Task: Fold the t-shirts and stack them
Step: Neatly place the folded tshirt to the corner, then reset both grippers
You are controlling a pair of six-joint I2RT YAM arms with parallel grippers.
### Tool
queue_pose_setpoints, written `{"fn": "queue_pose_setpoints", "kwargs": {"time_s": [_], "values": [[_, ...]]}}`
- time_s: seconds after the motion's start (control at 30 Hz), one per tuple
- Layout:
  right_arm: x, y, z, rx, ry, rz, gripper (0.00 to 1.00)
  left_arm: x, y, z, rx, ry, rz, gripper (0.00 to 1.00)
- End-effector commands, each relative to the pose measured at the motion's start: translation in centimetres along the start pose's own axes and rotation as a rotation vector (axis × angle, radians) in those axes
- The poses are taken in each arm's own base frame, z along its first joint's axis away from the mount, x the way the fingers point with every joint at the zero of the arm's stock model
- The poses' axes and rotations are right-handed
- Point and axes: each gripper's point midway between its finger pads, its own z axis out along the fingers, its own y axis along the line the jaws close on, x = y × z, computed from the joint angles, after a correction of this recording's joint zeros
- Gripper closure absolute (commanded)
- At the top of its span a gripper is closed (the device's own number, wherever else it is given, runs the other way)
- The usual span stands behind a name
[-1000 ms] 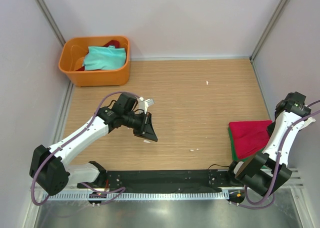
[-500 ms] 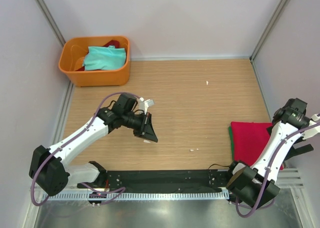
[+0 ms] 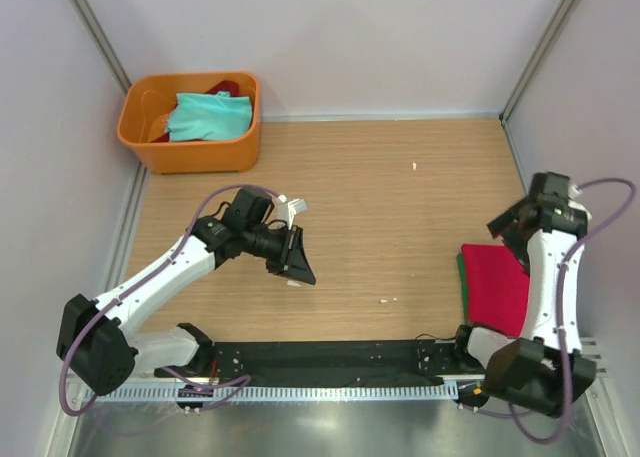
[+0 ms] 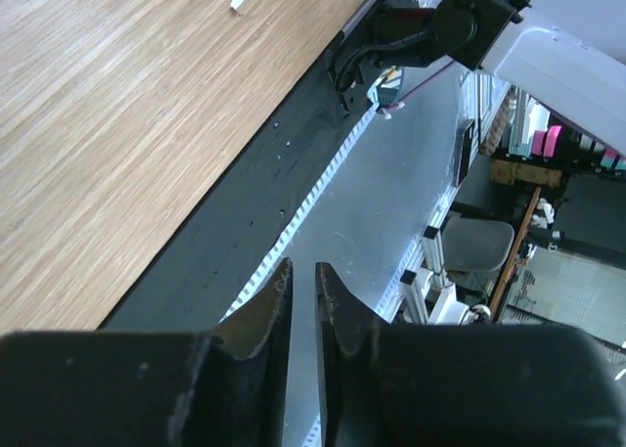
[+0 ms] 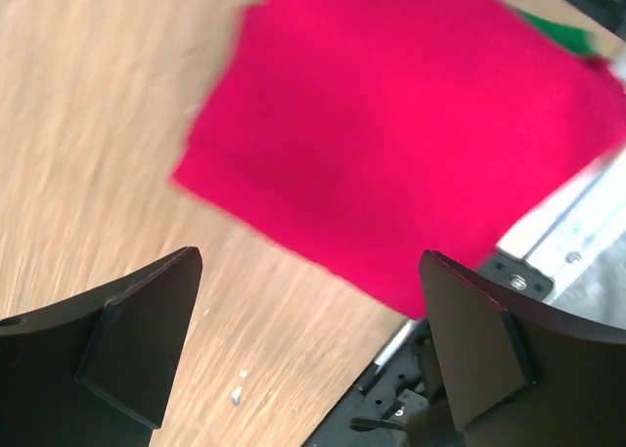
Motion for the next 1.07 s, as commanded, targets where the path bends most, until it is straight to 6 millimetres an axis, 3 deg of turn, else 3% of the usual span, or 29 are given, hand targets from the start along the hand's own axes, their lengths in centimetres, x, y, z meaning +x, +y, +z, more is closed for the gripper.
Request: {"fn": "queue_pose_setpoints", "kwargs": {"time_s": [0.0,0.03,0.07,0.1,0.13,0.2,0.23,0.3,0.33,0.37,0.5,0.57,0.6,0.73,0.77,0.8,0.87,0.9,0.93,0.97,1.0,1.03], "values": [[-0.5,9.2,-3.3,-0.260,-0.080,-0.121,0.00,-0.8,-0.6,-0.6,0.006,-0.042,0.019,0.83],[1.8,11.7,-3.8,-0.282,-0.063,-0.228,0.00,-1.3,-0.3,-1.0,-0.020,-0.074,0.017,0.80],[1.2,12.1,-3.8,-0.269,-0.072,-0.197,0.00,-1.4,0.1,-1.1,-0.038,-0.084,0.008,0.78],[3.9,14.9,-5.6,-0.348,-0.067,-0.297,0.00,-1.6,0.2,-1.5,-0.051,-0.109,0.002,0.76],[5.7,17.0,-6.2,-0.383,-0.057,-0.313,0.00,-2.0,0.6,-2.0,-0.069,-0.135,-0.008,0.75],[9.5,19.7,-7.6,-0.466,-0.026,-0.387,0.00,-2.0,1.7,-2.2,-0.106,-0.145,-0.043,0.73],[13.6,21.5,-8.9,-0.532,0.012,-0.446,0.00,-2.3,2.2,-2.5,-0.113,-0.159,-0.071,0.73],[18.3,23.1,-10.2,-0.636,0.063,-0.498,0.00,-2.4,3.6,-2.9,-0.116,-0.188,-0.121,0.73],[21.7,23.1,-11.3,-0.692,0.100,-0.558,0.00,-1.8,4.3,-2.9,-0.116,-0.193,-0.155,0.73],[23.8,23.0,-12.0,-0.742,0.138,-0.560,0.00,-1.8,4.8,-3.0,-0.112,-0.202,-0.175,0.73],[30.7,20.5,-10.3,-0.858,0.304,-0.561,0.00,-1.4,6.9,-3.5,-0.064,-0.276,-0.275,0.72],[31.9,18.9,-10.2,-0.906,0.377,-0.555,0.00,0.0,7.7,-3.0,-0.024,-0.277,-0.344,0.71],[32.1,17.7,-9.8,-0.959,0.398,-0.524,0.00,-0.3,7.8,-3.0,-0.003,-0.308,-0.343,0.70],[31.2,14.5,-10.0,-1.156,0.480,-0.335,0.00,0.6,8.0,-2.7,0.044,-0.353,-0.400,0.65],[31.1,13.8,-9.6,-1.180,0.500,-0.286,0.00,1.1,8.7,-2.4,0.037,-0.367,-0.422,0.64],[31.3,12.8,-8.3,-1.217,0.519,-0.242,0.00,0.6,7.8,-3.0,0.072,-0.420,-0.415,0.62],[30.1,12.3,-9.8,-1.333,0.550,-0.132,0.00,1.0,8.2,-2.9,0.097,-0.480,-0.441,0.57],[30.3,11.7,-8.2,-1.316,0.540,-0.121,0.00,0.1,6.4,-4.2,0.176,-0.563,-0.422,0.54],[30.1,11.5,-8.0,-1.317,0.537,-0.102,0.00,0.1,6.0,-4.6,0.209,-0.598,-0.427,0.51],[29.1,11.5,-9.6,-1.384,0.545,-0.062,0.00,0.7,6.5,-4.3,0.238,-0.615,-0.463,0.47],[30.0,11.0,-8.0,-1.368,0.549,-0.077,0.00,0.1,5.6,-5.1,0.300,-0.672,-0.429,0.46],[29.8,11.0,-8.9,-1.423,0.565,-0.065,0.00,0.2,3.9,-6.4,0.402,-0.710,-0.440,0.45]]}}
